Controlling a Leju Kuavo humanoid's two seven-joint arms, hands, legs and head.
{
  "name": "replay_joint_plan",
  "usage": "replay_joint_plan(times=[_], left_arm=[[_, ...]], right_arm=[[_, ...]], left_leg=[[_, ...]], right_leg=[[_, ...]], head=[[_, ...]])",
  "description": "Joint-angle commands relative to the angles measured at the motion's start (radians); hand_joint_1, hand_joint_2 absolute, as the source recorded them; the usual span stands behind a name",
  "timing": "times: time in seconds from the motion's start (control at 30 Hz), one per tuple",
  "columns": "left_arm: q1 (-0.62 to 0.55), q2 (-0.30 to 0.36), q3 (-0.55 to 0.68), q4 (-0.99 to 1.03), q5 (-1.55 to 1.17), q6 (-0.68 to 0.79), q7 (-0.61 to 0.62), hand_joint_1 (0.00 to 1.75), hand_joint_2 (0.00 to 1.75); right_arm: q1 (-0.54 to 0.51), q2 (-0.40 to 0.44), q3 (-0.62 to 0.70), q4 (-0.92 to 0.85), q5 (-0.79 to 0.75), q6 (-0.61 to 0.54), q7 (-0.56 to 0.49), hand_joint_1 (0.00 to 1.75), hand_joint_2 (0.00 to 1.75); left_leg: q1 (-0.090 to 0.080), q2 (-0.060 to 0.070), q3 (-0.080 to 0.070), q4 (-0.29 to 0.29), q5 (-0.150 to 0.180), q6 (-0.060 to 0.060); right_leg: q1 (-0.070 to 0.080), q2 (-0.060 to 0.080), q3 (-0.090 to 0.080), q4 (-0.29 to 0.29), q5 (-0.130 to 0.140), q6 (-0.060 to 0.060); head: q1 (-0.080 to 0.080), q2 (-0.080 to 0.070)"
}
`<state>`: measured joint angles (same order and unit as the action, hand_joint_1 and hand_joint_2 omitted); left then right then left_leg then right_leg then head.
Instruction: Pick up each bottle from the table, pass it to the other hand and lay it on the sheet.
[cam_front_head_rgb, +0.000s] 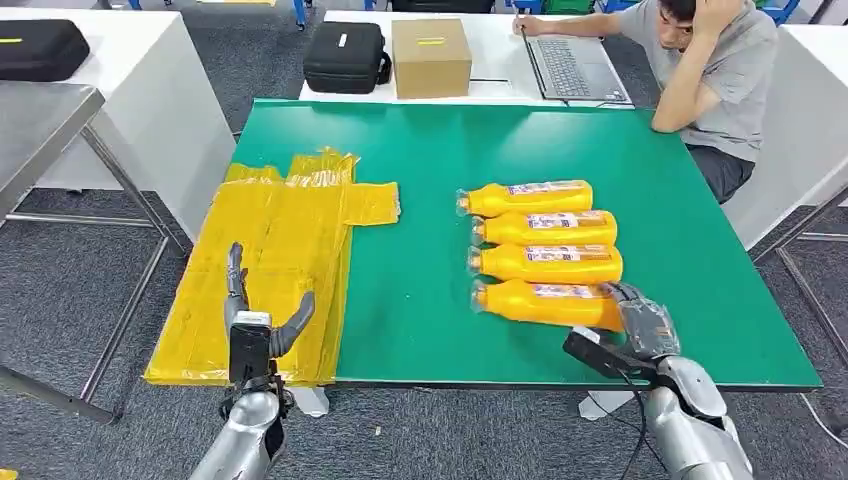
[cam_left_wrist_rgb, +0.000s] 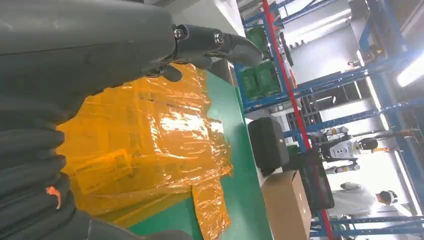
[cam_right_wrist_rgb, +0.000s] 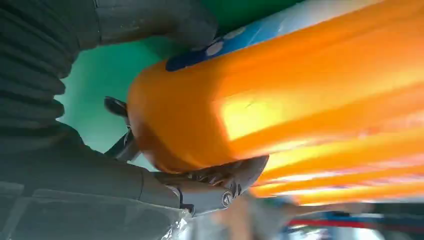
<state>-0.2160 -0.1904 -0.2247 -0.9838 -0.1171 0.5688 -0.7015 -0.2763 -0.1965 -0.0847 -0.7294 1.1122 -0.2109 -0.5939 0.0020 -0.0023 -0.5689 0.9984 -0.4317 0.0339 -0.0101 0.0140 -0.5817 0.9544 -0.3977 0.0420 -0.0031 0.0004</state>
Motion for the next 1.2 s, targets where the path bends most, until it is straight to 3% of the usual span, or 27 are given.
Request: replay_joint_plan(times=[0.03, 0.57, 0.7, 0.83, 1.07, 1.2], left_arm=[[-0.043, 0.009, -0.027, 0.062, 0.000, -0.005, 0.003, 0.00, 1.75], [-0.043, 0.009, -0.027, 0.062, 0.000, -0.005, 0.003, 0.00, 1.75], [-0.043, 0.010, -0.036, 0.055, 0.004, 0.007, 0.003, 0.00, 1.75], [-0.039, 0.015, -0.048, 0.047, 0.019, 0.026, 0.003, 0.00, 1.75], [-0.043, 0.017, -0.057, 0.048, 0.039, 0.036, 0.003, 0.00, 1.75], [-0.047, 0.013, -0.063, 0.054, 0.060, 0.052, 0.003, 0.00, 1.75]], right_arm=[[0.096, 0.024, 0.034, 0.077, -0.073, 0.081, -0.104, 1.75, 1.75], [0.096, 0.024, 0.034, 0.077, -0.073, 0.081, -0.104, 1.75, 1.75], [0.140, -0.006, 0.172, -0.049, -0.256, 0.086, -0.104, 1.75, 1.75], [0.166, -0.044, 0.338, -0.154, -0.505, -0.015, -0.104, 1.75, 1.75], [0.183, -0.038, 0.390, -0.210, -0.626, -0.154, -0.104, 1.75, 1.75], [0.202, -0.041, 0.420, -0.288, -0.775, -0.268, -0.104, 1.75, 1.75]], left_leg=[[0.002, -0.004, 0.000, -0.005, 0.001, -0.003], [0.002, -0.003, 0.000, -0.001, 0.000, -0.002], [0.003, -0.003, 0.000, -0.001, 0.000, -0.002], [0.002, -0.001, -0.002, -0.001, 0.000, -0.003], [0.001, -0.001, -0.008, 0.000, -0.001, -0.002], [0.001, -0.001, -0.012, 0.000, 0.000, -0.001]], right_leg=[[0.002, -0.006, 0.003, -0.005, -0.001, -0.003], [0.003, -0.005, 0.002, -0.002, -0.001, -0.002], [0.003, -0.004, 0.003, -0.002, -0.001, -0.002], [0.002, -0.003, 0.000, -0.001, -0.001, -0.002], [0.002, -0.001, -0.006, 0.001, -0.001, -0.002], [0.001, 0.000, -0.009, 0.001, -0.001, -0.001]], head=[[0.000, 0.000], [0.000, 0.000], [0.000, 0.000], [0.000, 0.000], [0.000, 0.000], [0.000, 0.000]])
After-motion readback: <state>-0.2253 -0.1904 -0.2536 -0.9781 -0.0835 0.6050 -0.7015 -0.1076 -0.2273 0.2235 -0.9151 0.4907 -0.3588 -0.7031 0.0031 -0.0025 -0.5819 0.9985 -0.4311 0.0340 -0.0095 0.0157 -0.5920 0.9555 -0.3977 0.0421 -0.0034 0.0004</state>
